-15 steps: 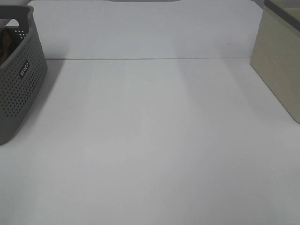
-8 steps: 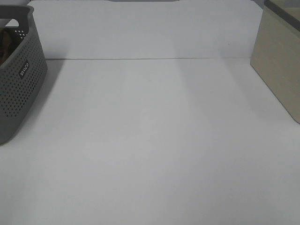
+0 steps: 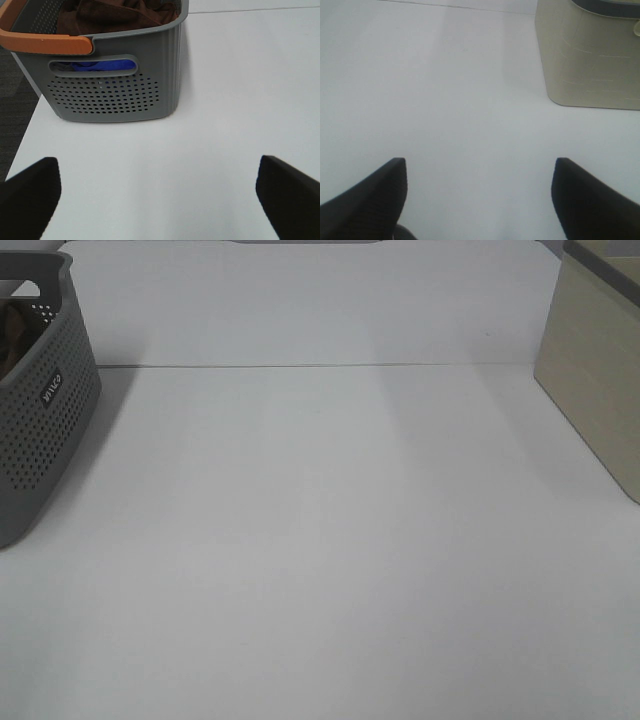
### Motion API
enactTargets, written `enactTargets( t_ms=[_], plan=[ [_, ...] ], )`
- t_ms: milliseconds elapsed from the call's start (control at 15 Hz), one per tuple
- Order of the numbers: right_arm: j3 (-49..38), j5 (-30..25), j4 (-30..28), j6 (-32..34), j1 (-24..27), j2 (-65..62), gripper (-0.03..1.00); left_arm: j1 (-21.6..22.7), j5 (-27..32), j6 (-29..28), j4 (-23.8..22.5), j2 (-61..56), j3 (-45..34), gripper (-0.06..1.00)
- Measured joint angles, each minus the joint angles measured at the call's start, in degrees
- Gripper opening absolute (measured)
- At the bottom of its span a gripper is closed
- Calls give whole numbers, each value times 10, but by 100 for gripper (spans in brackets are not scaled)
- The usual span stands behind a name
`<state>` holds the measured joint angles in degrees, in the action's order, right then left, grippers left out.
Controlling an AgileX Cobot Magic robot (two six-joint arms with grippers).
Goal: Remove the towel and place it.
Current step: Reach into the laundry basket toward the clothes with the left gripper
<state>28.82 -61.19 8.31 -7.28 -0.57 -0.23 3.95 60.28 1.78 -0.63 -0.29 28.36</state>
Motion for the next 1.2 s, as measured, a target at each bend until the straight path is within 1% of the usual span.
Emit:
enactTargets(
  t_ms=[67, 133, 200, 267, 333, 467, 533, 600, 667, 800, 867, 933, 1000, 1067, 1133, 1200],
  plan=[
    [0, 0, 0, 0, 0, 0, 77, 0, 5, 2, 6, 7, 3, 99],
    [0, 0, 0, 0, 0, 0, 77, 0, 25, 15, 19, 30, 16, 99],
    [0, 0, 0, 0, 0, 0, 77, 0, 55, 49, 29, 62, 39, 99],
    [0, 0, 0, 0, 0, 0, 77, 0, 69, 68, 31, 84, 52, 99],
    [0, 0, 0, 0, 0, 0, 77, 0, 94, 166, 39, 179, 130, 99],
    [0, 0, 0, 0, 0, 0, 77, 0, 95, 243, 40, 289, 211, 99],
    [0, 0, 0, 0, 0, 0, 77, 0, 95, 272, 37, 347, 252, 99],
    [0, 0, 0, 0, 0, 0, 77, 0, 95, 312, 22, 398, 294, 99],
    [0, 0, 0, 0, 0, 0, 77, 0, 95, 331, 17, 427, 315, 99],
    [0, 0, 0, 0, 0, 0, 77, 0, 94, 417, 3, 537, 393, 99],
    [0, 0, 0, 0, 0, 0, 77, 0, 94, 445, -5, 588, 427, 99],
    [0, 0, 0, 0, 0, 0, 77, 0, 93, 461, -15, 643, 464, 99],
    [0, 0, 0, 0, 0, 0, 77, 0, 93, 466, -25, 672, 481, 99],
    [0, 0, 0, 0, 0, 0, 77, 0, 93, 471, -52, 727, 512, 99],
    [0, 0, 0, 0, 0, 0, 77, 0, 93, 482, -104, 812, 575, 99],
    [0, 0, 0, 0, 0, 0, 77, 0, 92, 491, -127, 859, 607, 99]
  ],
)
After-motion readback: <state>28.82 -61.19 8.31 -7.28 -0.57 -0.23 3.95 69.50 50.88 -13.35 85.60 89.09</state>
